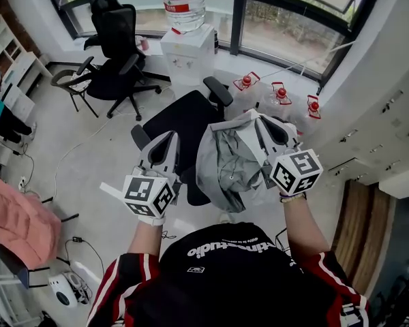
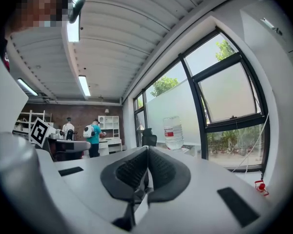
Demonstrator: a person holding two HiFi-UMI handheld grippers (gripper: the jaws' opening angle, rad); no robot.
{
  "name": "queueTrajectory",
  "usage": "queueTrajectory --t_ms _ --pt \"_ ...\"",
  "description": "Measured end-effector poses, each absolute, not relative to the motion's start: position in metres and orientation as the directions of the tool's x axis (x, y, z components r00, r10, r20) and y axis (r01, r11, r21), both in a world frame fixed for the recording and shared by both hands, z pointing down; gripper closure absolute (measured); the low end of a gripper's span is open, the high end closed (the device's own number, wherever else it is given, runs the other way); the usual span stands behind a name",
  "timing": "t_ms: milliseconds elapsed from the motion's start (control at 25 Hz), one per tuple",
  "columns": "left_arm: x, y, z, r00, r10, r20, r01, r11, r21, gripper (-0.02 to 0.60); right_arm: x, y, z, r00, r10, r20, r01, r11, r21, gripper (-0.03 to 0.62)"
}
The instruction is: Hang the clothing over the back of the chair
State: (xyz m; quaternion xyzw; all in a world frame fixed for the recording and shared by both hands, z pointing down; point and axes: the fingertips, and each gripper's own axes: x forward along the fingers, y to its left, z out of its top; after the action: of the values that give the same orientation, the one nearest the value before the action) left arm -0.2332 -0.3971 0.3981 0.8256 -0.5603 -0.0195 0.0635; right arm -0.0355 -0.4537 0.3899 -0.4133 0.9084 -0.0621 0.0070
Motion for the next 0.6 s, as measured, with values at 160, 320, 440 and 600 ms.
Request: queueTrajectory --t_ms 160,320,440,600 --pt "-0.227 -0.396 0.398 0.377 -0.925 0.036 -0.920 -0.370 0.127 0.557 -0.031 -0.453 0.396 -0.625 -0.780 0.004 -0.777 0.622 -0.096 0.577" --pt "-0.218 -0.394 0.396 0.387 -0.921 0.040 -0.917 -0.380 0.118 0.557 -0.028 -0.453 0.400 -0.633 -0.774 -0.002 -0.769 0.629 -0.109 0.560" --pt "-0.215 -0.394 0.395 0.388 -0.921 0.043 -0.917 -0.381 0.115 0.557 -0.030 -0.449 0.398 -0.653 -0.757 -0.003 -0.753 0.650 -0.102 0.524" --pt "-0.215 -0.393 0.396 0.384 -0.922 0.040 -0.919 -0.378 0.111 0.557 -0.035 -0.444 0.397 -0.678 -0.735 -0.010 -0.731 0.675 -0.097 0.471"
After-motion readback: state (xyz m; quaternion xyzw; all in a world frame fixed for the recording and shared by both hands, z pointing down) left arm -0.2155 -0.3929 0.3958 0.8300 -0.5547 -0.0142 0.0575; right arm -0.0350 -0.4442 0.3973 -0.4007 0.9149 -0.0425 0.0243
